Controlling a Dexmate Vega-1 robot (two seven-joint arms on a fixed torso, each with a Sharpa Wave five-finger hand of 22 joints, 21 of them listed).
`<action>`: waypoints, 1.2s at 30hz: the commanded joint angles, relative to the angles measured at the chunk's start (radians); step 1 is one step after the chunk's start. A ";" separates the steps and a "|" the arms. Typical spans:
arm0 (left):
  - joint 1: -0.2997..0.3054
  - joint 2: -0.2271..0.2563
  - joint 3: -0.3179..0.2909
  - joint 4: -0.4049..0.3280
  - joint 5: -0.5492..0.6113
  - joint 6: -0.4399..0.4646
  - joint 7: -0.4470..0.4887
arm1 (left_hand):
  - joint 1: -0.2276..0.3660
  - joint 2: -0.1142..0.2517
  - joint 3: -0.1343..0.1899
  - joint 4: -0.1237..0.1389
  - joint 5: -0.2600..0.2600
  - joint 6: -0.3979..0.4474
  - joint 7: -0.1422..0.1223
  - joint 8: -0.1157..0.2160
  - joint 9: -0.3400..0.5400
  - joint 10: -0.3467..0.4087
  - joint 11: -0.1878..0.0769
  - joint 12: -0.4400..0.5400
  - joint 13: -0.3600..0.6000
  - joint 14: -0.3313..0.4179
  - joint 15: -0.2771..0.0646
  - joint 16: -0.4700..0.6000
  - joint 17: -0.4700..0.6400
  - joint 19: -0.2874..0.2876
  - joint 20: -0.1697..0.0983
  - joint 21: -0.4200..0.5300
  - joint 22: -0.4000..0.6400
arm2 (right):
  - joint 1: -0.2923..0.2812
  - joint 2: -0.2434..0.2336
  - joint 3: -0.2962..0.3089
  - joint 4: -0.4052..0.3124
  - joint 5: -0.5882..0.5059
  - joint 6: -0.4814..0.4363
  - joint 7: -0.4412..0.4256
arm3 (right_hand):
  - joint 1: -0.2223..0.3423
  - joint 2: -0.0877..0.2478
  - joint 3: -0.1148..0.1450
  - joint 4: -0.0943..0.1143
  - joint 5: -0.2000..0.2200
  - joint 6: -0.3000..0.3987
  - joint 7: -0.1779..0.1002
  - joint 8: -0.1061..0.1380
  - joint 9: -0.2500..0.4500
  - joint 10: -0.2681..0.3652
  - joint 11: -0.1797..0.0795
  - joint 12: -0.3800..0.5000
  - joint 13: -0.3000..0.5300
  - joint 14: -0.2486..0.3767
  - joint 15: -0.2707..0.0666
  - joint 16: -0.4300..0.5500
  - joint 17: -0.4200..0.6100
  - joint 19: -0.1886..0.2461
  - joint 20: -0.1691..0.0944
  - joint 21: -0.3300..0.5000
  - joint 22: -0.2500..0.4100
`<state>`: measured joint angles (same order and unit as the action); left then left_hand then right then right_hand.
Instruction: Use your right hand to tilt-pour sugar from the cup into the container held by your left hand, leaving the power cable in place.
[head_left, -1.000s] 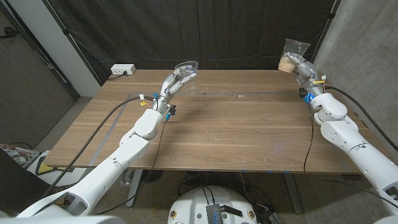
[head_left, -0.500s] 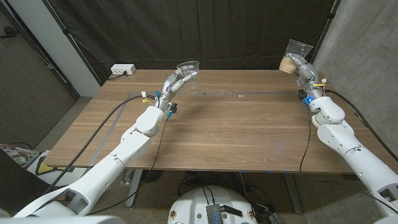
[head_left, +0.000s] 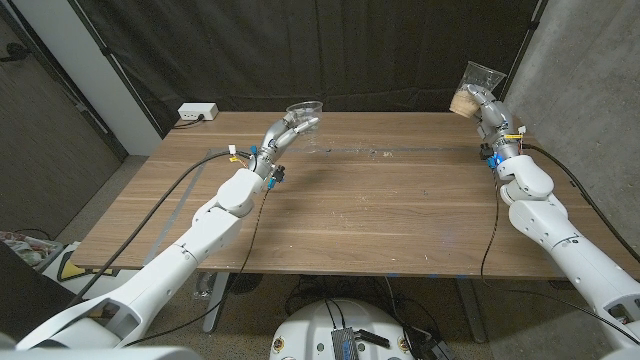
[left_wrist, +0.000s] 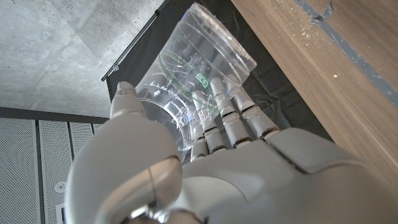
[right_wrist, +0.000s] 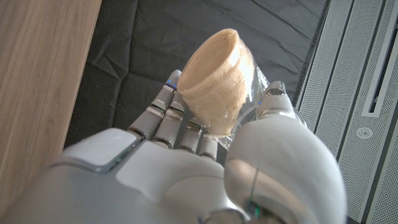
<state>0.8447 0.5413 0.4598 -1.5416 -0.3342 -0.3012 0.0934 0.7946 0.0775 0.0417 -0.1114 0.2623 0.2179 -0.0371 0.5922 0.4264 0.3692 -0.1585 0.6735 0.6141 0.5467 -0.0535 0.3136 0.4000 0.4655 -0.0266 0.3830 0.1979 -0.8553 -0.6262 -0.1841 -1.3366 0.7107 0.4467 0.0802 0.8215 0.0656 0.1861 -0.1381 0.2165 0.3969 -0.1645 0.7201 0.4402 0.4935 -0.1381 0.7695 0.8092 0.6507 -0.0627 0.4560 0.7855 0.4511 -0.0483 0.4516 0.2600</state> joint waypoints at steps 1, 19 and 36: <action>-0.016 0.012 0.006 0.022 -0.010 0.006 -0.021 | 0.003 0.008 -0.001 0.004 -0.005 0.008 0.005 0.004 0.002 0.008 0.006 0.005 0.004 0.010 -0.101 -0.006 0.003 -0.005 -0.004 -0.004 0.002 | 0.000 -0.024 0.004 -0.025 -0.009 -0.025 -0.006 | -0.002 0.009 0.004 0.002 0.001 0.017 -0.013 0.001 0.001 0.007 -0.002 -0.004 -0.004 0.007 -0.170 -0.003 0.002 0.000 -0.087 0.007 0.001; -0.045 0.022 0.009 0.050 -0.011 -0.009 -0.053 | 0.008 0.010 -0.003 0.005 -0.014 0.024 0.005 0.011 -0.002 0.023 0.005 0.011 0.002 0.018 -0.101 -0.014 0.007 -0.005 -0.008 -0.005 0.003 | 0.063 -0.085 0.002 -0.057 -0.051 -0.045 0.031 | -0.004 0.013 0.006 0.004 -0.005 0.015 -0.012 -0.011 -0.013 0.012 0.004 -0.027 -0.031 0.004 -0.170 -0.018 -0.004 -0.003 -0.086 0.011 -0.001; -0.069 0.019 0.018 0.087 -0.019 -0.016 -0.084 | 0.013 0.010 -0.006 0.005 -0.018 0.040 0.005 0.017 -0.005 0.031 0.007 0.015 0.001 0.026 -0.099 -0.021 0.011 -0.006 -0.014 -0.006 0.003 | 0.084 -0.189 0.006 -0.204 -0.078 -0.161 0.046 | -0.003 0.018 0.009 0.003 -0.010 0.014 -0.008 -0.019 -0.020 0.010 0.014 -0.043 -0.044 0.009 -0.170 -0.030 -0.010 -0.002 -0.080 0.015 -0.003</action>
<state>0.7966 0.5620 0.4708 -1.4866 -0.3453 -0.3125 0.0314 0.8013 0.0861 0.0373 -0.1074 0.2474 0.2485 -0.0286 0.5998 0.4217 0.3927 -0.1498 0.6810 0.6111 0.5634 -0.0557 0.2980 0.4061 0.4600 -0.0321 0.3830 0.1977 -0.7888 -0.7521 -0.1793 -1.4565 0.6512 0.3744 0.1034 0.8124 0.0714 0.1895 -0.1347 0.2087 0.3969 -0.1647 0.7023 0.4205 0.5044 -0.1346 0.7304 0.7635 0.6506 -0.0627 0.4285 0.7732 0.4511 -0.0483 0.4590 0.2552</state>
